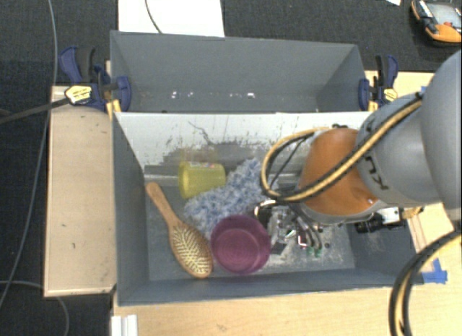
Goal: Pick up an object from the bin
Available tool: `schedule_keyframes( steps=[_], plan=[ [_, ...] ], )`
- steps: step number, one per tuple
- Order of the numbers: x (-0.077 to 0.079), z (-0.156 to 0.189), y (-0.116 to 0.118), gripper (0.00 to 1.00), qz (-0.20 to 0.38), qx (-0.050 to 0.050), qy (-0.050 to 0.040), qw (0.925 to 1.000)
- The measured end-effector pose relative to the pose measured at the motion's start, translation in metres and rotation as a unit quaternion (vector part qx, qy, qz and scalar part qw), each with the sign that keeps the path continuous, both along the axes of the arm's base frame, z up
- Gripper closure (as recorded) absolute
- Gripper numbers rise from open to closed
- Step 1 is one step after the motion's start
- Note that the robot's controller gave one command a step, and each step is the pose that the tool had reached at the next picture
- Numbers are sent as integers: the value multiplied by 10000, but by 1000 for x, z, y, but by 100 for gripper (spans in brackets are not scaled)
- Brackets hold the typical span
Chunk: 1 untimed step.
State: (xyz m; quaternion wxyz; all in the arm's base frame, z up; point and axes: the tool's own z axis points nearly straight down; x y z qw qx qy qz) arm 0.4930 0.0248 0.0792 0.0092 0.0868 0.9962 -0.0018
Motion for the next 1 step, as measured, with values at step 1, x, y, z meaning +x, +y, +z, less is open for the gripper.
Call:
schedule_keyframes(
  steps=[1],
  plan=[
    [-2, -4, 65, 100, 538, -12, -3, 9985]
  ],
)
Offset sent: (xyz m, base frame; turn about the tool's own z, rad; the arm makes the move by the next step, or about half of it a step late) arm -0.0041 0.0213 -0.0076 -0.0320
